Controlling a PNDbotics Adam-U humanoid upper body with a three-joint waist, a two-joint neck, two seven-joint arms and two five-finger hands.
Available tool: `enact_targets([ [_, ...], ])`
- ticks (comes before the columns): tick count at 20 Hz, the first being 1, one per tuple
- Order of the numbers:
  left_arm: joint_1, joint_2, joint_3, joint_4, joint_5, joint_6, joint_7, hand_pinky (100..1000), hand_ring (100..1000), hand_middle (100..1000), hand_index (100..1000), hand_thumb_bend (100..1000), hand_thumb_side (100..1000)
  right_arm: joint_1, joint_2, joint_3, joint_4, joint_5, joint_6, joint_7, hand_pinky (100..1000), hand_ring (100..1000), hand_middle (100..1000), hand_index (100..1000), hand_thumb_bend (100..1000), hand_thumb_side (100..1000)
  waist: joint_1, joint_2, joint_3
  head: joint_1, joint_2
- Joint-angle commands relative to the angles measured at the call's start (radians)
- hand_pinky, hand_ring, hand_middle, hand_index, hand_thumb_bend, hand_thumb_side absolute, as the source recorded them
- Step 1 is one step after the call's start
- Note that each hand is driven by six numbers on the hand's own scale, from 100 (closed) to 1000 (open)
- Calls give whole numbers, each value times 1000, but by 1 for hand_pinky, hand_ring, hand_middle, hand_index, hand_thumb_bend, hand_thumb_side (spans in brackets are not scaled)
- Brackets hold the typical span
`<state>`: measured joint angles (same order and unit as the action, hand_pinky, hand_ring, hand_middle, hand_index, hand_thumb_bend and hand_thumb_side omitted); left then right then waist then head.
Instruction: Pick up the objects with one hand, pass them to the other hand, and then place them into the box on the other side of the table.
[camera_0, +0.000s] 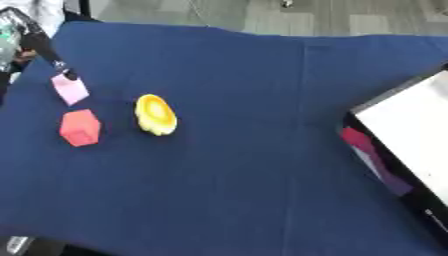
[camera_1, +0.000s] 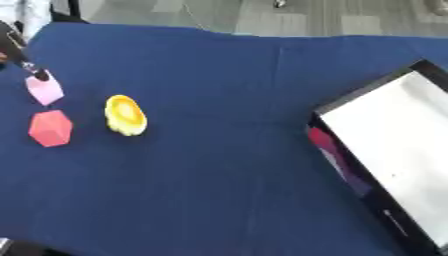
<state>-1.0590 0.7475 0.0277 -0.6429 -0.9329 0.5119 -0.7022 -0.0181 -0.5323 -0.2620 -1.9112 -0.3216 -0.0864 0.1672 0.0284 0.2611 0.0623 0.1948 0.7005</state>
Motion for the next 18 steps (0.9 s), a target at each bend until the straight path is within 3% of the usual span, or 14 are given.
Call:
enact_targets([
  [1,-9,31,7,3,-22,91,-85,913,920,862,840,803,100,-9,-11,-2,-13,6,2,5,1000,1000,1000,1000,100,523,-11,3,-1,8,-10],
  [8,-1,15,12,24,-65,107,-79,909,915,861,831,782,100,-9,-4,1,-11,14,3,9,1000,1000,1000,1000,100,528,-14,8,-4,22,-12],
  [18,2,4,16,33,-41,104,-64,905,913,855,822,741,100,-10,2,2,-8,21,5,12,1000,1000,1000,1000,100,532,-14,12,-6,19,-17],
])
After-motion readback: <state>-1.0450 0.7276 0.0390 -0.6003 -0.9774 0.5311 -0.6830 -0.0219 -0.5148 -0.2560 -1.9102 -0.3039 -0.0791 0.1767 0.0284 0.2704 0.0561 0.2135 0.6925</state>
